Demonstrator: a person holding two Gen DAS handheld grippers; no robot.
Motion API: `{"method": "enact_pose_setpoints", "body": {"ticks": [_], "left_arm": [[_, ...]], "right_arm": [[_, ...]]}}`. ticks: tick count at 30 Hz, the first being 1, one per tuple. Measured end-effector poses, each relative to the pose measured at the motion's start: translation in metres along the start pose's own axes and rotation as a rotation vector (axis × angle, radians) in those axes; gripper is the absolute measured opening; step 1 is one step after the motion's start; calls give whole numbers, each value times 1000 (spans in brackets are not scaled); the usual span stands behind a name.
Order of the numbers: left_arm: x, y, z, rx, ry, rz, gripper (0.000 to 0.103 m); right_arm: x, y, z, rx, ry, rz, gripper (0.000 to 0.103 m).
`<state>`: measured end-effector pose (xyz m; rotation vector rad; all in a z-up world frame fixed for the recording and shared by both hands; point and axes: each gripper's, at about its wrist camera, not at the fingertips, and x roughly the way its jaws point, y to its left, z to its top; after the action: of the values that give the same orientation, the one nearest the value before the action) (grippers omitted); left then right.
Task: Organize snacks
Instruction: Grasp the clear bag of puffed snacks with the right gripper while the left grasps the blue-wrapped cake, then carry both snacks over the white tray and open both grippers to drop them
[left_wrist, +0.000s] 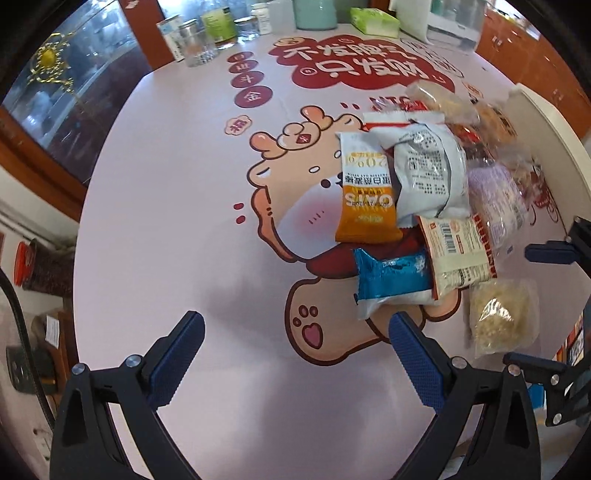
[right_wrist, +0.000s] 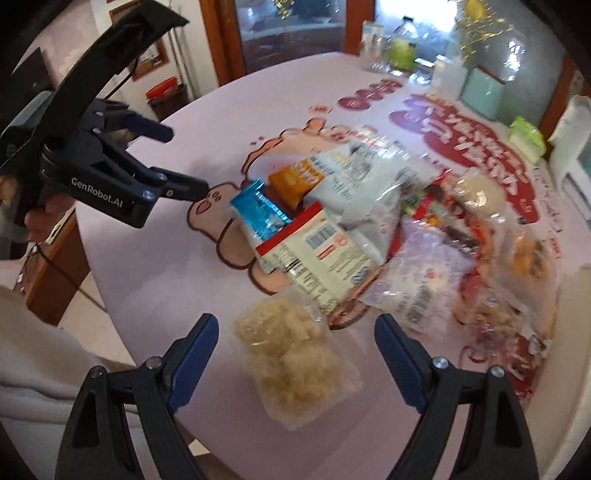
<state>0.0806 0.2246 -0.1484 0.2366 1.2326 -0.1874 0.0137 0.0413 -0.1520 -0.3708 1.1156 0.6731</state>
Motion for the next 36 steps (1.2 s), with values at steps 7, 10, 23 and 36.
{"method": "enact_pose_setpoints", "body": {"ticks": [7, 10, 23, 36], "left_arm": [[0, -10, 3, 140, -48, -40, 99], [2, -23, 10, 263, -67, -84, 99], [34, -68, 22, 635, 13, -183, 70], [35, -80, 17, 624, 50, -237, 38]], "right_arm": [[26, 7, -5, -24, 96, 31, 64], [32, 6, -10, -5, 132, 23, 55], [17, -41, -35, 402, 80, 106, 45], [2, -57, -52, 527, 45, 98, 40]]}}
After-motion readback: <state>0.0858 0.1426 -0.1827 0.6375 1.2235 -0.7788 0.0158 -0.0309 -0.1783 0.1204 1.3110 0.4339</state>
